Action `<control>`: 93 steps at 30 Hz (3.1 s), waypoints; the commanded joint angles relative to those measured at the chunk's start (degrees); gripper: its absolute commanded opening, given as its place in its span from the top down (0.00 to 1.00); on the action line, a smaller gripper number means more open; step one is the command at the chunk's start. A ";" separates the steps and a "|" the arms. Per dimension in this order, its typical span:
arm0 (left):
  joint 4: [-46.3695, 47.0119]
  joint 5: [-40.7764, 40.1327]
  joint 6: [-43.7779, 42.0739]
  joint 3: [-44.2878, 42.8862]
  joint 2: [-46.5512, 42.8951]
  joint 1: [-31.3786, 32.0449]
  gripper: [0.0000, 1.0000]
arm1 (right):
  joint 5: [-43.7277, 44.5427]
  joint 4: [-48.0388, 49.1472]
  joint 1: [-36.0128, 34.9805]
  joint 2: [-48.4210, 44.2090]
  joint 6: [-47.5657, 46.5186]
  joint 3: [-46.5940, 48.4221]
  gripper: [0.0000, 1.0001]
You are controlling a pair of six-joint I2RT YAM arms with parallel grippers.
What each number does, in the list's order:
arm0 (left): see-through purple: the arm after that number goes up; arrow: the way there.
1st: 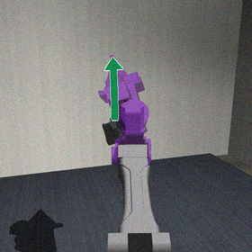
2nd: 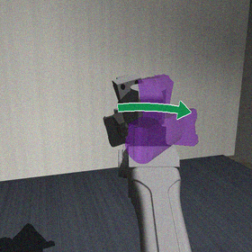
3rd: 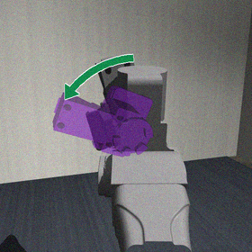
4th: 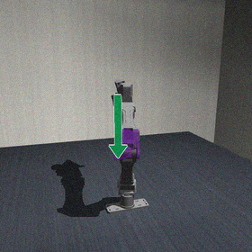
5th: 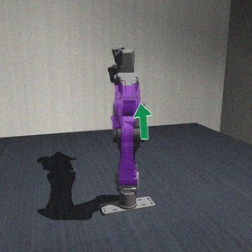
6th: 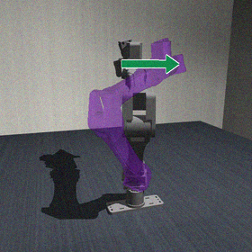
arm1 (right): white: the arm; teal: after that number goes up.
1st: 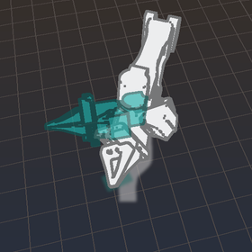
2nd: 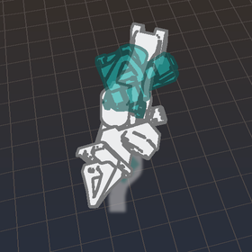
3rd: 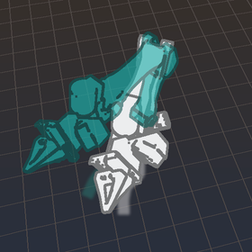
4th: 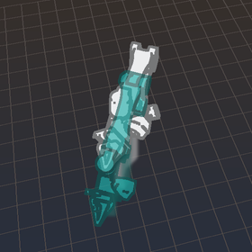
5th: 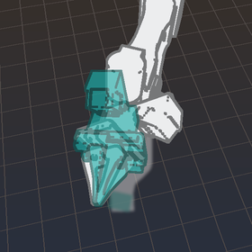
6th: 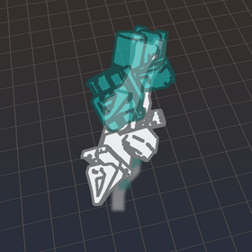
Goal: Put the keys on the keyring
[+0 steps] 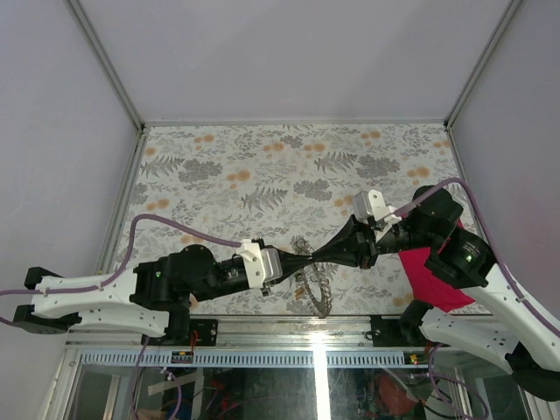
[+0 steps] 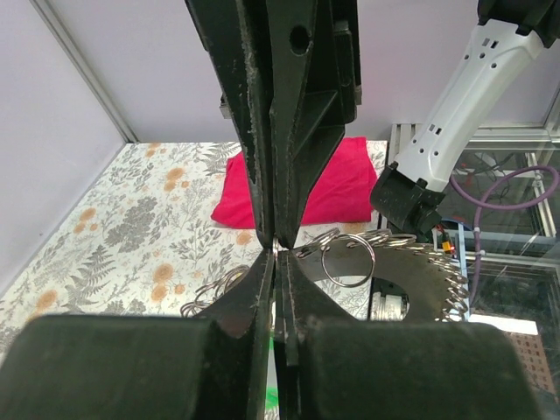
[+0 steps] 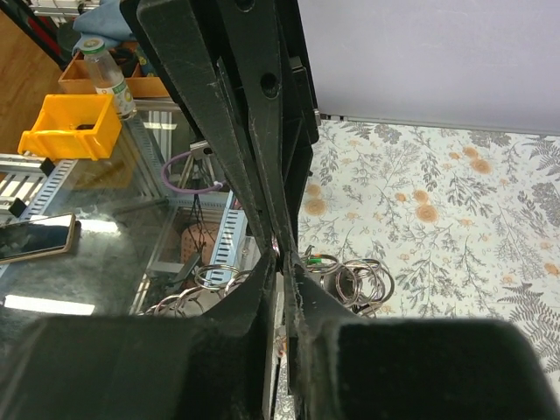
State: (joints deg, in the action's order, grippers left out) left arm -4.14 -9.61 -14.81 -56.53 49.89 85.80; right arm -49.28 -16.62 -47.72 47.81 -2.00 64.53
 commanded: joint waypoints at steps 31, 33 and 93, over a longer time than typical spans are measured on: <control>5.08 8.39 3.42 -3.12 -0.21 -12.63 0.95 | 9.15 8.00 -0.08 -2.39 1.90 2.54 1.00; 4.64 8.37 3.42 -3.26 -0.10 -12.71 1.00 | 9.22 7.93 -0.08 -2.51 1.91 2.52 1.00; 4.19 14.15 6.19 -3.18 -7.26 -12.78 0.75 | 9.37 40.27 -0.09 -6.25 16.95 -12.28 1.00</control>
State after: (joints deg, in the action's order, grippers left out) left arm -5.17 2.48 -10.07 -60.07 42.92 73.34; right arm -38.74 2.81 -47.72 42.39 6.31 54.87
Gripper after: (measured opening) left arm 0.248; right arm 0.011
